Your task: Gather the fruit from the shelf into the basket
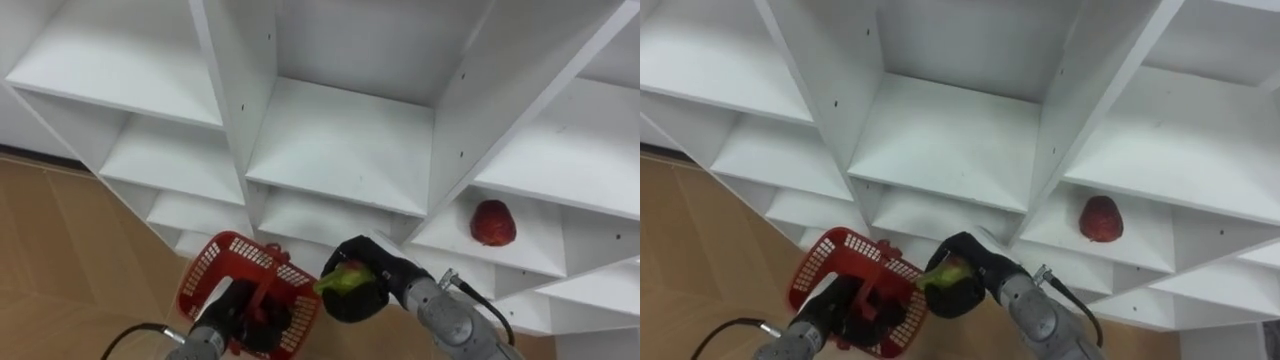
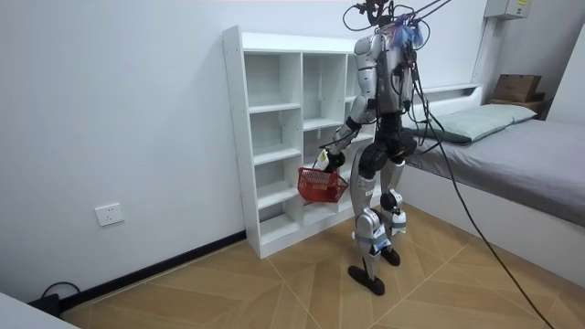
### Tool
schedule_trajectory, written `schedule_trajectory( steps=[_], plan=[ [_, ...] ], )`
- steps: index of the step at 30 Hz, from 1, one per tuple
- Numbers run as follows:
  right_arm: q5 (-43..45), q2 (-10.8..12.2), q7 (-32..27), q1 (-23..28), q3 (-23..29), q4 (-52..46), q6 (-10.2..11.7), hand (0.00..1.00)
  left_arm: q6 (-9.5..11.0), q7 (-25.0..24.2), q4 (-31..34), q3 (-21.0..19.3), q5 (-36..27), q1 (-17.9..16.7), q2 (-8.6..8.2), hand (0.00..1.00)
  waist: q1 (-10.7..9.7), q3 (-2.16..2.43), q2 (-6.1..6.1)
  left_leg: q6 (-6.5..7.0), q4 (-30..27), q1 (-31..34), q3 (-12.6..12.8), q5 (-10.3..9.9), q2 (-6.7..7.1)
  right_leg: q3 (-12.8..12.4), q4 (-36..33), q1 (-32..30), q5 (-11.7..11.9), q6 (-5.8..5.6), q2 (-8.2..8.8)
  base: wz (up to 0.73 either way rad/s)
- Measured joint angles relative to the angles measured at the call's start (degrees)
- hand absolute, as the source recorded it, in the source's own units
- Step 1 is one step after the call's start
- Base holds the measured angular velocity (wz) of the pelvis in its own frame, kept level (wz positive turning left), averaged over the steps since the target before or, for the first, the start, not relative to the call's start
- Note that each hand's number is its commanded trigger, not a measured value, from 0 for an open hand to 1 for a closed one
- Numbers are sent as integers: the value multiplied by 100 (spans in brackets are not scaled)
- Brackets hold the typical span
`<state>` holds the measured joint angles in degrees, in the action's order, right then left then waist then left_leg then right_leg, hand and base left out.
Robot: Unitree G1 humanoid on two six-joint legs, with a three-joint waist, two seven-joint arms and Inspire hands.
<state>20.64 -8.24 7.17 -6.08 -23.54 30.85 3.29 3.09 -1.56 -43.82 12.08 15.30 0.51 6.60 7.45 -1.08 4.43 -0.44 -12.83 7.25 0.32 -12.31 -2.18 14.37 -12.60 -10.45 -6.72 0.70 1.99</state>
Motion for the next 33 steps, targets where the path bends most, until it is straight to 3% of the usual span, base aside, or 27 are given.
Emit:
schedule_trajectory(
  steps=[13, 18, 24, 33],
  plan=[
    [1, 113, -233, -219, -12, 550, 97, 100, 108, -15, 6, 343, 4, 43, 78, 100, -87, -11, -17, 0, -128, 130, -119, 0, 43, 71, -18, -1, 0, 0, 37, 5],
    [6, 119, -369, -235, -29, 637, 97, 100, 126, -6, 7, 514, 52, 177, 53, 100, -83, -61, -105, 15, -178, 206, -207, 6, 84, 166, -30, -8, 1, -4, 86, 11],
    [32, 170, -434, -377, -56, 861, 120, 100, 135, -5, 6, 619, 52, 218, 47, 100, -90, -51, -187, 24, -169, 212, -197, 16, 85, 168, -31, -45, 0, -7, 89, 0],
    [47, 210, -448, -522, -61, 1112, 119, 100, 144, -4, 6, 619, 52, 244, -20, 100, -90, -50, -188, 25, -175, 211, -192, 17, 85, 174, -32, -46, 0, -7, 92, 0]
  ],
)
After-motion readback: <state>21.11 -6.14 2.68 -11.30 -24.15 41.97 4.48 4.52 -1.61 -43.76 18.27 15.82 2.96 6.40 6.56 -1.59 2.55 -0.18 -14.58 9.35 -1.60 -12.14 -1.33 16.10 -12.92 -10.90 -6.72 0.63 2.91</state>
